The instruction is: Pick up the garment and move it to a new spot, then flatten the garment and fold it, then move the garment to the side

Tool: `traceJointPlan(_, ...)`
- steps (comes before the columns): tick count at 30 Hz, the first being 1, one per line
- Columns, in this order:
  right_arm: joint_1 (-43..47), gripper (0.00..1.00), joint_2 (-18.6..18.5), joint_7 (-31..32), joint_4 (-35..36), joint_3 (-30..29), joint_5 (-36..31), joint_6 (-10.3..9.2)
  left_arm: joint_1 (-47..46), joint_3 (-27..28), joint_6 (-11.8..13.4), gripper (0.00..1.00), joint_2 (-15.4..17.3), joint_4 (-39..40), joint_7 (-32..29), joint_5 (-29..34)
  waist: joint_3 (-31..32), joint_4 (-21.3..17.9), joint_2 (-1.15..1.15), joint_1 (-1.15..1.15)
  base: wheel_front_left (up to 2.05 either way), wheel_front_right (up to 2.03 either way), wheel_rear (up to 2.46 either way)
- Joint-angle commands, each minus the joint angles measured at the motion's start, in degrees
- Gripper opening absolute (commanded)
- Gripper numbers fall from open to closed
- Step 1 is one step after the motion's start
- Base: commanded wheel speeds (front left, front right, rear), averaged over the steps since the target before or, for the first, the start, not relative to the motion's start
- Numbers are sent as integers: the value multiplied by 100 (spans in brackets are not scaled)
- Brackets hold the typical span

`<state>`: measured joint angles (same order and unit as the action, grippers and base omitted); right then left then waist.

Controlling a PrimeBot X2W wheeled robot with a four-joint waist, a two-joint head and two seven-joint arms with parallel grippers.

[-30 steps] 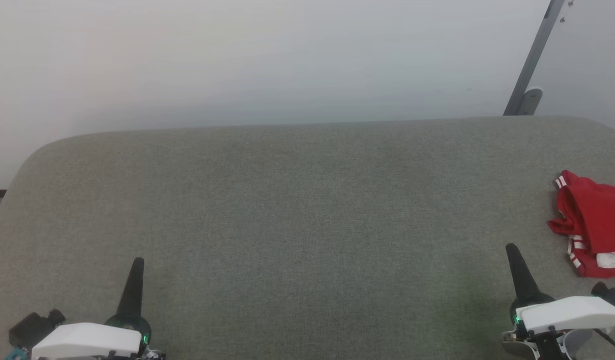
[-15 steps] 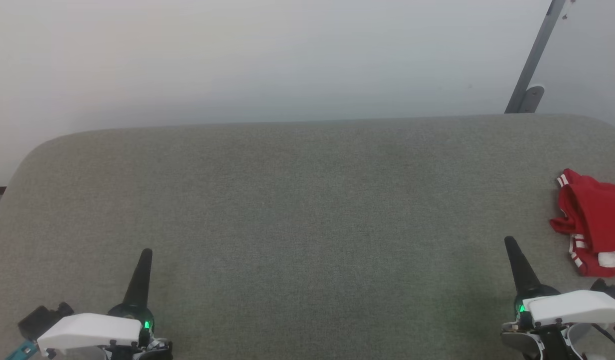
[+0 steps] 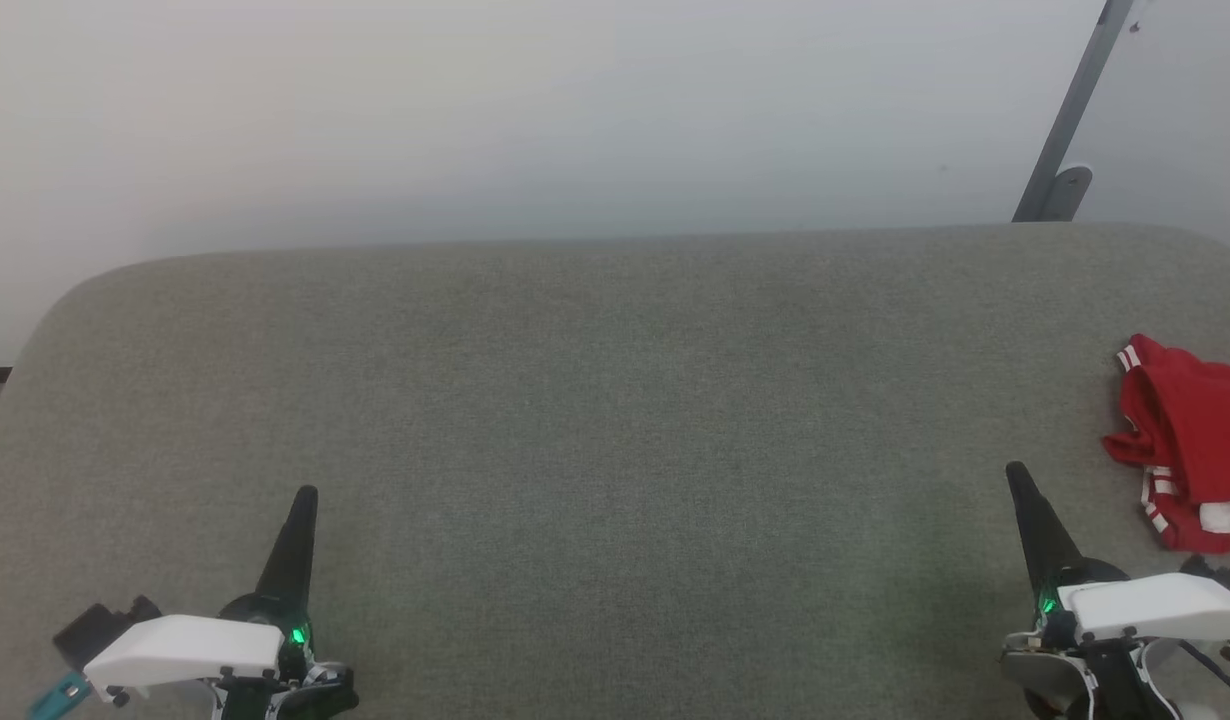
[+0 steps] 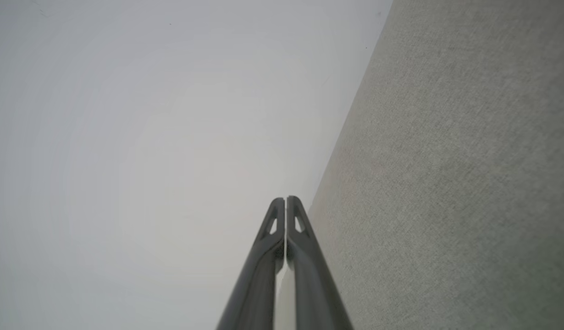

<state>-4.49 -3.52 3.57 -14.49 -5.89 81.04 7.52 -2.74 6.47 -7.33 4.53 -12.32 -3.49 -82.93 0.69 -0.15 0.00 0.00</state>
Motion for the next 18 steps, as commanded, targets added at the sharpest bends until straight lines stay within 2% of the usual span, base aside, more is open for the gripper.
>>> traceJointPlan(1, -89, 0, 19, 47, 62, -17, 130, -3, -155, 6, -22, 0, -17, -4, -49, -132, -4, 1, 0, 0, 0, 0, 0)
traceJointPlan(18, -181, 0, 63, 230, 59, -60, 830, -3, -315, 4, -26, 0, -117, -128, -231, -698, -58, 10, 0, 0, 0, 0, 0)
